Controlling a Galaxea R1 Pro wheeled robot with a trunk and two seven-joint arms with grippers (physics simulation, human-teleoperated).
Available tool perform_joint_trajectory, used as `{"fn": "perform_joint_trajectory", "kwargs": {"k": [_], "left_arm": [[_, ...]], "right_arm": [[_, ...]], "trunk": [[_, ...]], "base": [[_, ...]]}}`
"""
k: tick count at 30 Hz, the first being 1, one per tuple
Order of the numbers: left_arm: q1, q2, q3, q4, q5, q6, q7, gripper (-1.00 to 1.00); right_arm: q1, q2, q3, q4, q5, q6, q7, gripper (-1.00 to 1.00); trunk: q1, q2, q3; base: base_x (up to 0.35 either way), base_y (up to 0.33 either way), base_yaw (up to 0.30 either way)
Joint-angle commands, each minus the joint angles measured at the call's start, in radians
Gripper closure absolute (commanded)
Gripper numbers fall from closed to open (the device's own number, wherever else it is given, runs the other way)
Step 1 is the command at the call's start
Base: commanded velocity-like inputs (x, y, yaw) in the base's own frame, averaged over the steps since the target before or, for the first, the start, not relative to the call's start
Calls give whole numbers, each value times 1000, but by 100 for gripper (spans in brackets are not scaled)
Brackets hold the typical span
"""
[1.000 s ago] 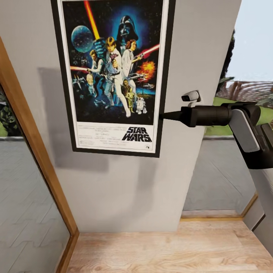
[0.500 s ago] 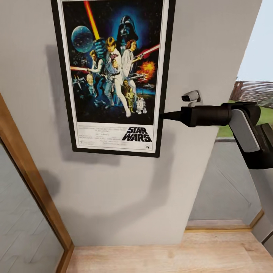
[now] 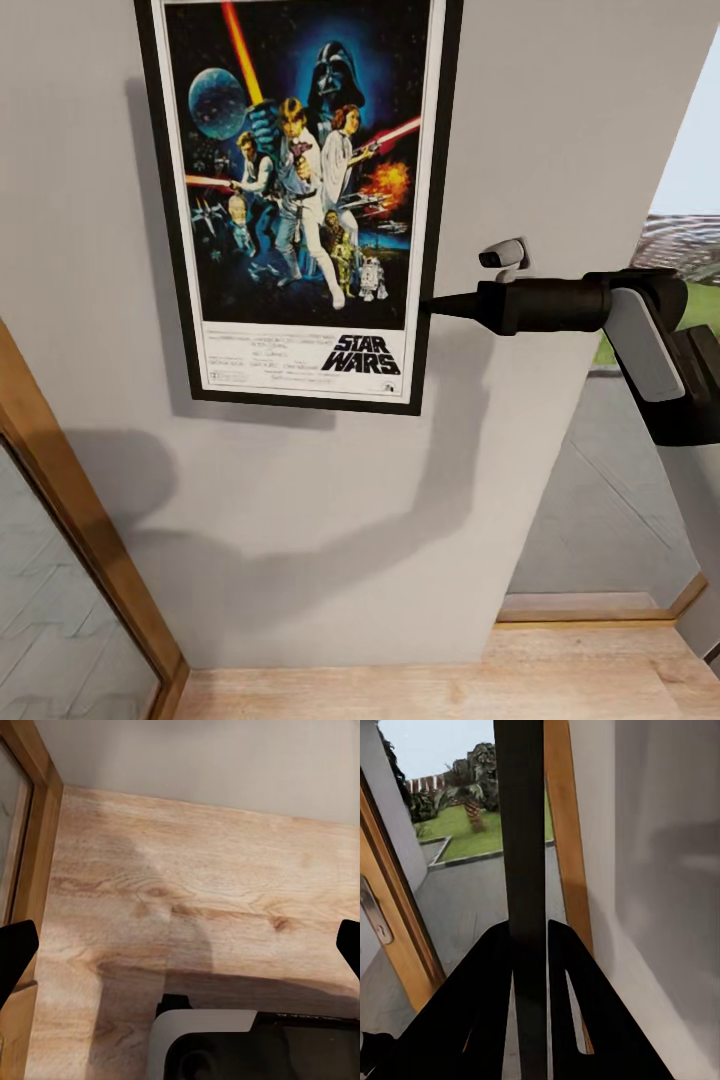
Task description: Pick up the poster from the kitchen countertop and hang it on one of the wall nails in the kitchen.
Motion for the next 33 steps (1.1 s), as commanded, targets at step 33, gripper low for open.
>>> {"fn": "perform_joint_trajectory", "kwargs": {"k": [33], "left_arm": [[0,0,2,-1,2,3,-6,-100]], "right_arm": [[-1,-1,1,0,-4,5,2,100]], "trunk": [[1,-2,-2]], "base": [[88,0,0]]}}
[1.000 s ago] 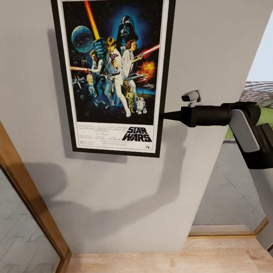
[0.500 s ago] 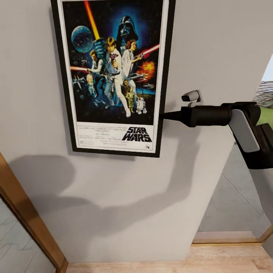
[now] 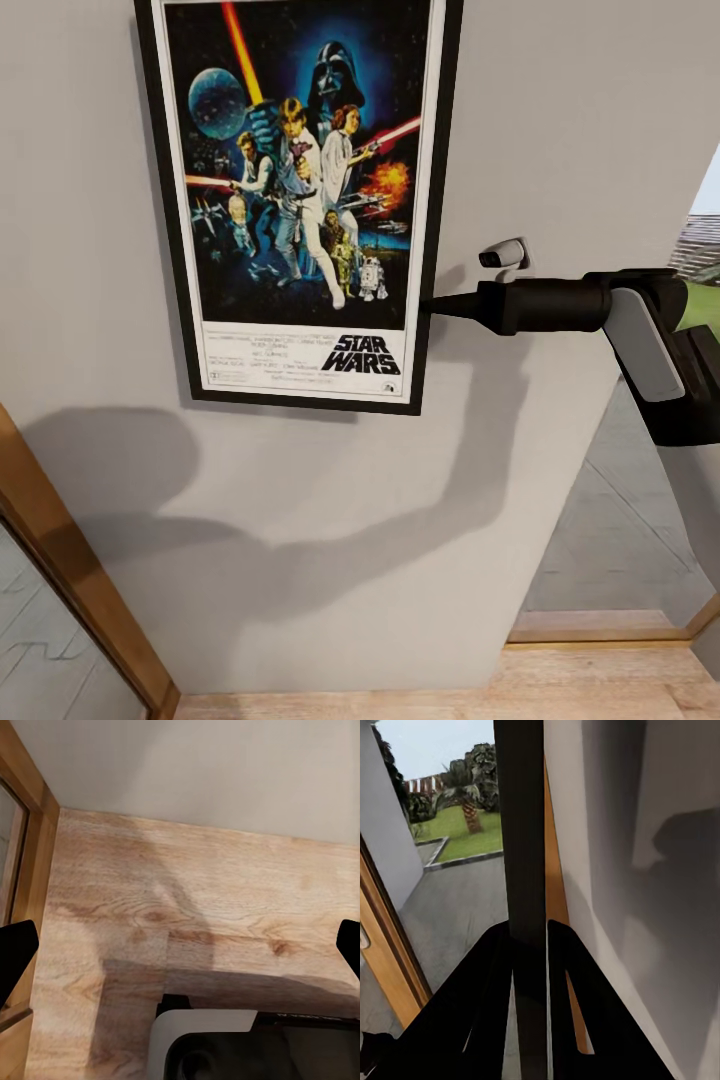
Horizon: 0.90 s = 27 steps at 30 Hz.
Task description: Pick up the poster from the kitchen countertop and hang it on one of the wall nails in the kitchen.
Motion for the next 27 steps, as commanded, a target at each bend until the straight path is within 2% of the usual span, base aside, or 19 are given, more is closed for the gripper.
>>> {"fn": "perform_joint_trajectory", "kwargs": {"k": [1,21,27], "left_arm": [[0,0,2,-1,2,3,-6,-100],[0,0,2,-1,2,3,-6,-100],[0,0,2,-1,2,3,-6,-100]], "right_arm": [[-1,-1,1,0,-4,5,2,100],[1,1,2,0,-4,3,2,100],[37,1,3,-3,-4,-71,3,100]], "trunk": [[1,-2,-2],[1,-2,-2],[1,-2,-2]], "base": [[0,0,0],[0,0,0],[0,0,0]]}}
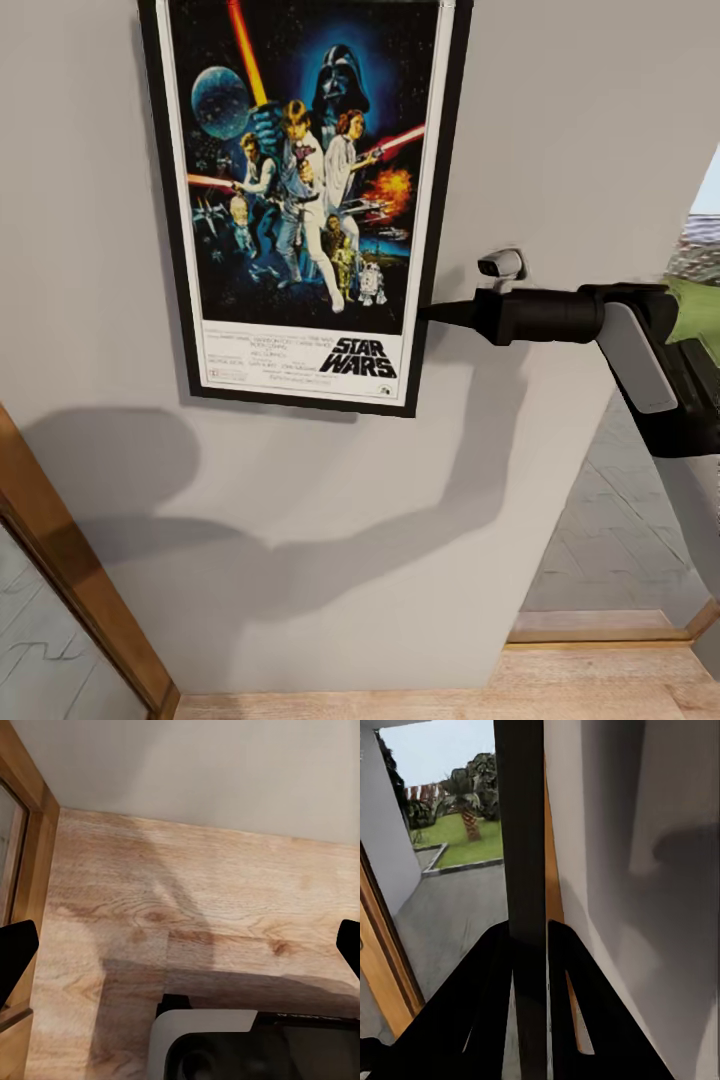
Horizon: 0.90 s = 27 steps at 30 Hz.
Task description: Pick up the poster from the kitchen countertop and hang it on one of the wall nails in the kitchen.
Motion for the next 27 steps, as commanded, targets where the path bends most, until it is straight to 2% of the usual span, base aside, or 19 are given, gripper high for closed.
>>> {"fn": "perform_joint_trajectory", "kwargs": {"k": [1,3,12,27], "left_arm": [[0,0,2,-1,2,3,-5,-100],[0,-1,2,-1,2,3,-5,-100],[0,-1,2,-1,2,3,-5,-100],[0,0,2,-1,2,3,-6,-100]], "right_arm": [[3,-1,2,0,-7,2,2,100],[33,-1,4,-28,-7,-4,1,100],[67,-1,4,-38,-7,-6,1,100],[85,-1,5,-39,-7,-6,0,100]], "trunk": [[1,-2,-2],[1,-2,-2],[1,-2,-2],[1,-2,-2]], "base": [[0,0,0],[0,0,0],[0,0,0],[0,0,0]]}}
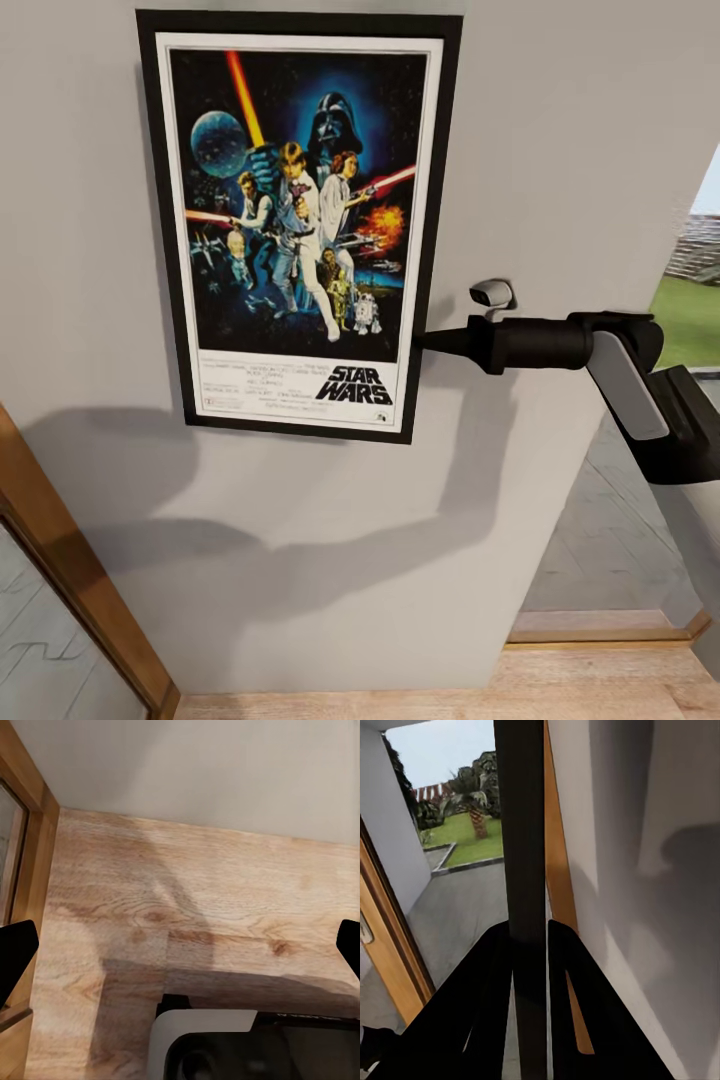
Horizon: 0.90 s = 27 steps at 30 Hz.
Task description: Pick up the poster from the kitchen countertop and hang it on one of the wall nails in the kitchen.
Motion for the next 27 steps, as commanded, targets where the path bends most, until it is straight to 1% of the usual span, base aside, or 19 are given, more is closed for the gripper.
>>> {"fn": "perform_joint_trajectory", "kwargs": {"k": [1,12,27], "left_arm": [[0,-1,2,-1,2,3,-5,-100],[0,0,2,-1,2,3,-5,-100],[0,0,2,-1,3,2,-6,-100]], "right_arm": [[-1,-1,1,0,-6,6,1,100],[-1,-1,1,0,-6,6,1,100],[-1,-1,1,-3,-5,6,1,100]], "trunk": [[1,-2,-2],[1,-2,-2],[1,-2,-2]], "base": [[0,0,0],[0,3,0],[0,64,0]]}}
